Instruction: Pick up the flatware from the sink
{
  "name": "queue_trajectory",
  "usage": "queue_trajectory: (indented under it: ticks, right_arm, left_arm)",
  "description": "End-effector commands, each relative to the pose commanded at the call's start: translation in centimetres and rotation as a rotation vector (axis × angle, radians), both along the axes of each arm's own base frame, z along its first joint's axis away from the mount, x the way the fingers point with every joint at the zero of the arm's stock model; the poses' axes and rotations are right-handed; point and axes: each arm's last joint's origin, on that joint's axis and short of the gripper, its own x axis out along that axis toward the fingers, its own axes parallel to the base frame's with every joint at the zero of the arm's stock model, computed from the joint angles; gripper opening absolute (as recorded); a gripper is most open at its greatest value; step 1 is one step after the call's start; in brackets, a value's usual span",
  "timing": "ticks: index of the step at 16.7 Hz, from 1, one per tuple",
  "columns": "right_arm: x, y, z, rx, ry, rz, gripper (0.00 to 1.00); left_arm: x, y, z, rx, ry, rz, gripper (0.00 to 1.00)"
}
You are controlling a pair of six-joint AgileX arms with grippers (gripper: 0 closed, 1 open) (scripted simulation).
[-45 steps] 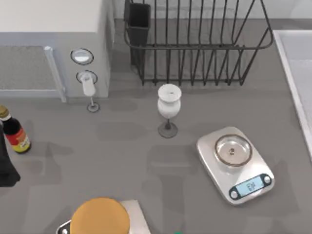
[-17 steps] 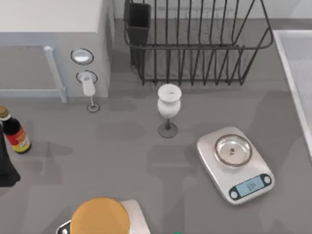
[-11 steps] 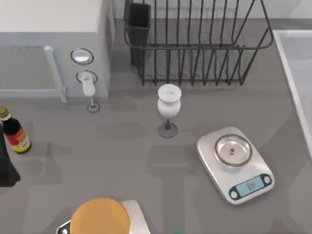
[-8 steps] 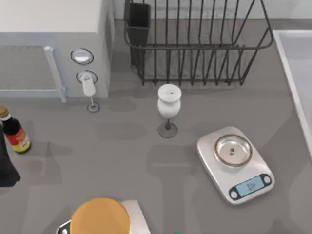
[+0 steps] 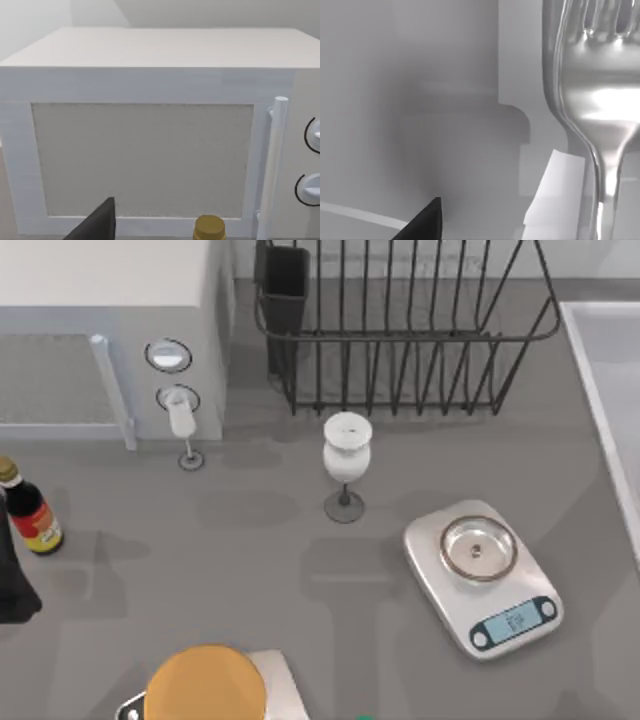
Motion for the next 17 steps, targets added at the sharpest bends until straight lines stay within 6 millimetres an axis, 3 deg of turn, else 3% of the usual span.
queue_trajectory:
  ticks: [8,16,17]
  right_arm:
    - [0.0,0.0,0.0,0.0,0.0,0.0,0.02]
    - [0.0,0.0,0.0,0.0,0.0,0.0,0.0]
    - [0.5,0.0,2.3,-0.001,-0.045,-0.009,0.0]
  left_arm:
    - [0.0,0.0,0.0,0.0,0.0,0.0,1.0]
    - [0.0,0.0,0.0,0.0,0.0,0.0,1.0]
    - [0.0,0.0,0.0,0.0,0.0,0.0,1.0]
